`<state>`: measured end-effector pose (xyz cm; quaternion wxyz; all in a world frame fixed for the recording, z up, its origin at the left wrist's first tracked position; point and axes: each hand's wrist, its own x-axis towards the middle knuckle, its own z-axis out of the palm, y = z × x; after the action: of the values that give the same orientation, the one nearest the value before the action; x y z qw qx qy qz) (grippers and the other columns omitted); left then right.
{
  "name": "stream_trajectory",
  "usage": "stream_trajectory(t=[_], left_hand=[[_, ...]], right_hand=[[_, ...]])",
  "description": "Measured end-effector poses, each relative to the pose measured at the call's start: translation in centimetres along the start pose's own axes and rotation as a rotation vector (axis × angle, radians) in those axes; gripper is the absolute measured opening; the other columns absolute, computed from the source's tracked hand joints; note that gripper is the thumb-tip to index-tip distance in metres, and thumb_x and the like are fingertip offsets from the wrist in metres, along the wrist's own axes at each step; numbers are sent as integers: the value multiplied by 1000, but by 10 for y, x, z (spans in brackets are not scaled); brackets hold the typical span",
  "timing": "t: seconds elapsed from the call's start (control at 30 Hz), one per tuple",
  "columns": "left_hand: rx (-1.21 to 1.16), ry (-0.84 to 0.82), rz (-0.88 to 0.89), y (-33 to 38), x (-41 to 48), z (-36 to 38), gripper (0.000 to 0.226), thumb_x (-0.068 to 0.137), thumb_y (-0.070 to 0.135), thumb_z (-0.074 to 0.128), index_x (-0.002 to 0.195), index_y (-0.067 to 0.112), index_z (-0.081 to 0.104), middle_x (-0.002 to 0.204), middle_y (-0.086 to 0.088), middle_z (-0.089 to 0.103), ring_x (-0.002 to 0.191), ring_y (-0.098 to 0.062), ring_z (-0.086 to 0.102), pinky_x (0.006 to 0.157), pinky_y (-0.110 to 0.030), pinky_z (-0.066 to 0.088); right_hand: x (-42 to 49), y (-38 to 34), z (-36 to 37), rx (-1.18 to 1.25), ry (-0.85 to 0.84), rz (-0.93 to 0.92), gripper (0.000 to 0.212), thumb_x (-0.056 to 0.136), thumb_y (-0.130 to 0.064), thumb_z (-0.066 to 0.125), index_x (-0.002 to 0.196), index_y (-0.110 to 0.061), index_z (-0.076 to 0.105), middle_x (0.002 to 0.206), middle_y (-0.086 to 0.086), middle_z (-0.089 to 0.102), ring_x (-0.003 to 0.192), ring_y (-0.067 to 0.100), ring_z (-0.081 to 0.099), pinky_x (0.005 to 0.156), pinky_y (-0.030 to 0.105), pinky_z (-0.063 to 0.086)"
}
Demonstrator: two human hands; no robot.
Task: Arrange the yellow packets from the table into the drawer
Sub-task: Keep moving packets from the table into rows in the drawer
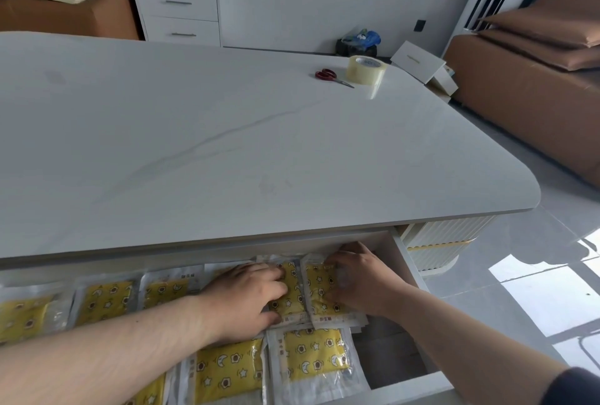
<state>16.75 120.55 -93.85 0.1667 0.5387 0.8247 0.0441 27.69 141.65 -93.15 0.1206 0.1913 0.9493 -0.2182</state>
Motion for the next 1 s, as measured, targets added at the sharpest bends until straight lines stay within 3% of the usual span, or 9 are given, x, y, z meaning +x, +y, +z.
stream_trajectory(t=[0.37, 1.0], left_hand=[[-1, 41, 18, -3, 3, -1, 40, 95, 39, 50, 133, 27, 54, 145, 5, 43, 133, -15, 38, 114, -28, 26], [-4, 42, 5, -2, 3, -1, 37, 94, 38, 51, 129, 26, 57, 134, 6, 51, 125, -15, 45, 108, -31, 35]], right_hand=[[-2, -2, -3, -14, -10, -11, 52, 77, -37, 75, 127, -33, 61, 132, -3, 41, 128, 19, 39, 110, 29, 35], [-1, -3, -1, -14, 6, -11, 49, 78, -39, 73, 126, -35, 61, 134, -4, 41, 128, 18, 39, 110, 28, 34]])
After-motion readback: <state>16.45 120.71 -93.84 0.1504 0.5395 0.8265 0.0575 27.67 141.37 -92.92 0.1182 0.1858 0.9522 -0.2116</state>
